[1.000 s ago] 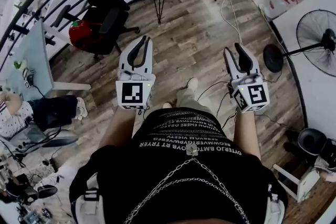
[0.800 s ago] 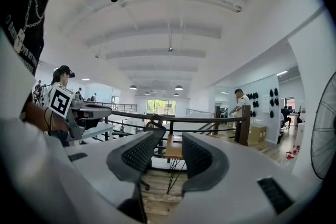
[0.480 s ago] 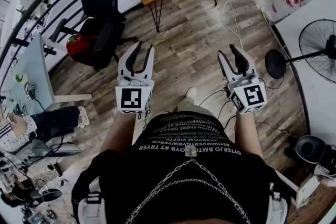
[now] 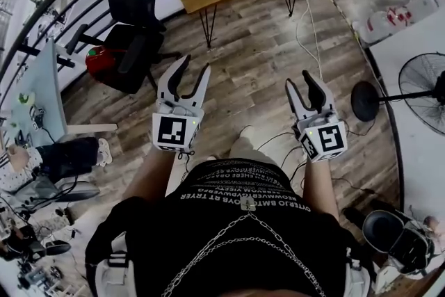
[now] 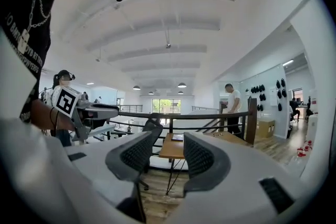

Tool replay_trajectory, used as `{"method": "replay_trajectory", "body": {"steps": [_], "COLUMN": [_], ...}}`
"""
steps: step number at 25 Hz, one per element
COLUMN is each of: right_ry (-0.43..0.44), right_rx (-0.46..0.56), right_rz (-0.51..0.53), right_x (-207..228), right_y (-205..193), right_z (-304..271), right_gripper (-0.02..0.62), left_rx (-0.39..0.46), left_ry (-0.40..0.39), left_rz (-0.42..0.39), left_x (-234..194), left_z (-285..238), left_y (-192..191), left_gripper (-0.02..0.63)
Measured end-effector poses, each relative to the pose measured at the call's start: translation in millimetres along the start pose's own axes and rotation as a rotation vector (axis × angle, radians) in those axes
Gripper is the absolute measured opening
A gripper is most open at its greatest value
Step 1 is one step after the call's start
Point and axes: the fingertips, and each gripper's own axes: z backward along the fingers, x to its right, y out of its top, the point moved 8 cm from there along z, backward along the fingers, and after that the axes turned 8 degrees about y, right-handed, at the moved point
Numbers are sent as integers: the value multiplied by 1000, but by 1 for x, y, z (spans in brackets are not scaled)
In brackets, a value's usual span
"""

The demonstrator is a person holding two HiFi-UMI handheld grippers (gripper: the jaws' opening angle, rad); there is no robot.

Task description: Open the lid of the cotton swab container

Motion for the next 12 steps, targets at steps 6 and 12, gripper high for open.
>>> {"method": "replay_trajectory", "body": {"steps": [6, 12], "right_ry": [29, 97], "right_rx": [-33, -8], "right_rz": [-43, -62], "right_x": [29, 52], "right_y": [-21, -13], "right_z": [-12, -21], "right_gripper": [173, 173], "left_rx": [7, -10], "left_ry": [23, 44], "left_rz": [9, 45], "left_x": [11, 28], "left_z": [-32, -56], "left_y": [-5, 3], "left_gripper": [178, 178]}}
